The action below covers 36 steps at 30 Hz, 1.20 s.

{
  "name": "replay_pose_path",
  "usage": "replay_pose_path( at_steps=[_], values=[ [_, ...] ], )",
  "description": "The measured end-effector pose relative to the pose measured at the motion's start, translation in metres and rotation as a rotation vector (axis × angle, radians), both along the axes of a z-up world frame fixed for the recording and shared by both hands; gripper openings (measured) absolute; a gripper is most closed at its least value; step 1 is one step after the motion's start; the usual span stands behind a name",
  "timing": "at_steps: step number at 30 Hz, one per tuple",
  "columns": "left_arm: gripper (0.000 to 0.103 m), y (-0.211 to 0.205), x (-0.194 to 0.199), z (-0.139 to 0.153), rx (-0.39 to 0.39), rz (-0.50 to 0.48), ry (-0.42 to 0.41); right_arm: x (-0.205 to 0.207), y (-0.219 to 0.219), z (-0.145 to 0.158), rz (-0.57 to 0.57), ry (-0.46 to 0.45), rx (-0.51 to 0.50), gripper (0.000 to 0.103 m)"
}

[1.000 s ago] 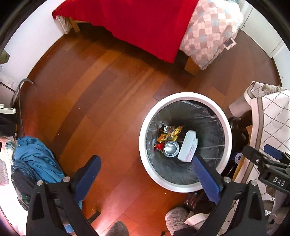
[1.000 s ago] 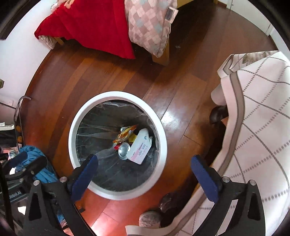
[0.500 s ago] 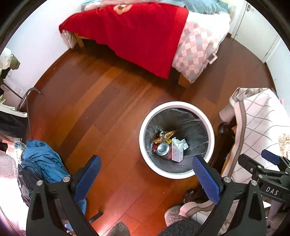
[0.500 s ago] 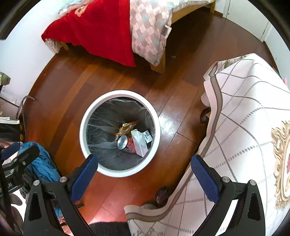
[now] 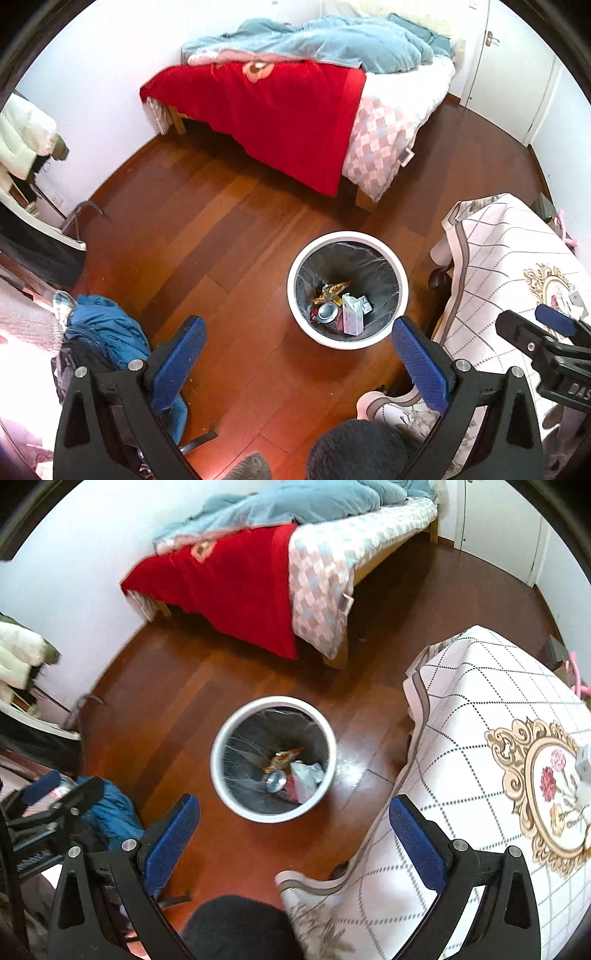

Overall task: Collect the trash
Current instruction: 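Move both tools back from the bin to the table, then grasp the clear plastic cup with the left gripper while the right grasps the brown wrapper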

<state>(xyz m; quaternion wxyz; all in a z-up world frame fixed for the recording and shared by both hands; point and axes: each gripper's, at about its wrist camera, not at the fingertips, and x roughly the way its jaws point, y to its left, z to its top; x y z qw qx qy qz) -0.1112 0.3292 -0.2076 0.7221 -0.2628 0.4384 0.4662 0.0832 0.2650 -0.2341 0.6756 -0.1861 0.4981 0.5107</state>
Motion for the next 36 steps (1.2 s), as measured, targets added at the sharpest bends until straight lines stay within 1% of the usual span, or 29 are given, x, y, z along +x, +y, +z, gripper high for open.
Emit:
replay_pose_path(
  at_steps=[3, 6, 8, 10, 12, 13, 14, 16, 19, 20, 21, 25, 27, 28, 30, 32, 33, 34, 35, 36],
  values=[
    [0.103, -0.019, 0.012, 0.008, 0.031, -0.009, -0.011, 0.005, -0.028, 0.013, -0.024, 0.072, 0.051, 0.103],
    [0.103, -0.035, 0.038, -0.001, 0.016, -0.052, 0.0, 0.02, -0.061, 0.017, -0.077, 0.117, 0.075, 0.103],
    [0.103, -0.048, 0.066, -0.014, -0.01, -0.095, 0.017, 0.035, -0.085, 0.014, -0.118, 0.127, 0.066, 0.103],
    [0.103, -0.066, 0.105, -0.03, -0.036, -0.145, 0.031, 0.061, -0.117, 0.007, -0.195, 0.125, 0.035, 0.103],
    [0.103, -0.081, 0.135, -0.041, -0.057, -0.191, 0.043, 0.087, -0.145, 0.0, -0.268, 0.117, 0.003, 0.103],
    [0.103, -0.092, 0.158, -0.049, -0.07, -0.221, 0.049, 0.11, -0.169, -0.006, -0.335, 0.108, -0.026, 0.103],
    [0.103, -0.102, 0.175, -0.054, -0.079, -0.247, 0.051, 0.128, -0.187, -0.012, -0.378, 0.098, -0.056, 0.103],
    [0.103, -0.126, 0.221, -0.064, -0.097, -0.317, 0.059, 0.165, -0.224, -0.024, -0.463, 0.071, -0.121, 0.103],
    [0.103, -0.159, 0.285, -0.073, -0.12, -0.407, 0.057, 0.22, -0.279, -0.04, -0.58, 0.034, -0.201, 0.103],
    [0.103, -0.167, 0.302, -0.076, -0.135, -0.43, 0.051, 0.239, -0.294, -0.045, -0.62, 0.028, -0.219, 0.103],
    [0.103, -0.177, 0.328, -0.079, -0.165, -0.456, 0.037, 0.258, -0.309, -0.05, -0.659, 0.023, -0.237, 0.103],
    [0.102, -0.196, 0.39, -0.086, -0.264, -0.518, -0.011, 0.337, -0.355, -0.074, -0.796, 0.036, -0.3, 0.103],
    [0.102, -0.207, 0.418, -0.087, -0.317, -0.549, -0.053, 0.363, -0.369, -0.086, -0.842, 0.058, -0.313, 0.103],
    [0.102, -0.21, 0.427, -0.088, -0.329, -0.562, -0.068, 0.38, -0.375, -0.094, -0.867, 0.075, -0.317, 0.103],
    [0.102, -0.22, 0.449, -0.091, -0.345, -0.588, -0.089, 0.399, -0.383, -0.103, -0.891, 0.099, -0.317, 0.103],
    [0.093, -0.223, 0.464, -0.096, -0.362, -0.604, -0.092, 0.411, -0.383, -0.111, -0.904, 0.115, -0.317, 0.1],
    [0.083, -0.223, 0.472, -0.101, -0.371, -0.605, -0.08, 0.415, -0.384, -0.114, -0.908, 0.117, -0.315, 0.097],
    [0.079, -0.223, 0.48, -0.106, -0.386, -0.609, -0.074, 0.418, -0.387, -0.116, -0.913, 0.116, -0.317, 0.096],
    [0.079, -0.225, 0.483, -0.109, -0.39, -0.612, -0.072, 0.422, -0.388, -0.12, -0.92, 0.117, -0.321, 0.095],
    [0.075, -0.227, 0.488, -0.112, -0.384, -0.616, -0.063, 0.425, -0.39, -0.123, -0.922, 0.123, -0.314, 0.095]
  ],
)
